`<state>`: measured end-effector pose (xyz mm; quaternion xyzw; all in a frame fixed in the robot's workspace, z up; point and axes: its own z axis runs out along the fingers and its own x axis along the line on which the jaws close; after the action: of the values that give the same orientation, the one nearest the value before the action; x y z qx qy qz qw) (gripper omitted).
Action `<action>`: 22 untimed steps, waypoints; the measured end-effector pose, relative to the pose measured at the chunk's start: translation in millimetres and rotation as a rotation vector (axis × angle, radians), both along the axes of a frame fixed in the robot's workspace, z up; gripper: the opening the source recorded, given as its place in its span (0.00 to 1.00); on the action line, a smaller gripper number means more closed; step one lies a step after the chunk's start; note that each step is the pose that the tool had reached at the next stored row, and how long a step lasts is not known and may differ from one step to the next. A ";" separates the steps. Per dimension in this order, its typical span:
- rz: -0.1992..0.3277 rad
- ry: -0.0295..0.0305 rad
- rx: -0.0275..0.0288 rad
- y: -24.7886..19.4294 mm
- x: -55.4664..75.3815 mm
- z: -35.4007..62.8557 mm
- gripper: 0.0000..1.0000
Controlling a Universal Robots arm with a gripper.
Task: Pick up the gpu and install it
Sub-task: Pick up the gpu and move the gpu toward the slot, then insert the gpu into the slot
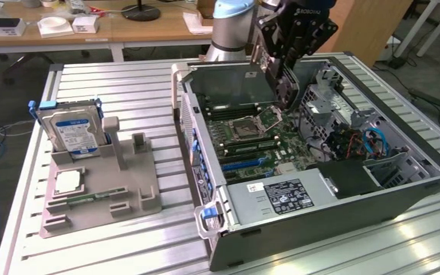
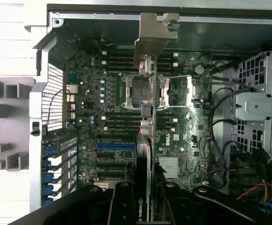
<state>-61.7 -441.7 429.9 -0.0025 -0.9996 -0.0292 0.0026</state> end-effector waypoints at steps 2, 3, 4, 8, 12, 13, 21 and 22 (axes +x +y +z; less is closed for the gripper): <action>-0.001 0.0001 -0.0001 0.0 6.0 -0.1 0.26; -0.002 0.0000 0.0000 0.0 8.6 -0.2 0.26; -0.002 0.0000 0.0001 0.0 11.1 -0.2 0.26; -0.004 0.0000 0.0000 0.0 22.1 -0.3 0.26; -0.004 0.0000 -0.0001 0.0 32.2 -0.3 0.26; -0.004 0.0001 -0.0001 0.0 34.1 -0.3 0.26; -0.004 0.0000 0.0000 0.0 37.3 -0.4 0.26; -0.004 0.0000 0.0000 0.0 37.3 -0.4 0.26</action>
<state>-24.4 -441.7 429.5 -0.0044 -0.9996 -0.0293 0.0025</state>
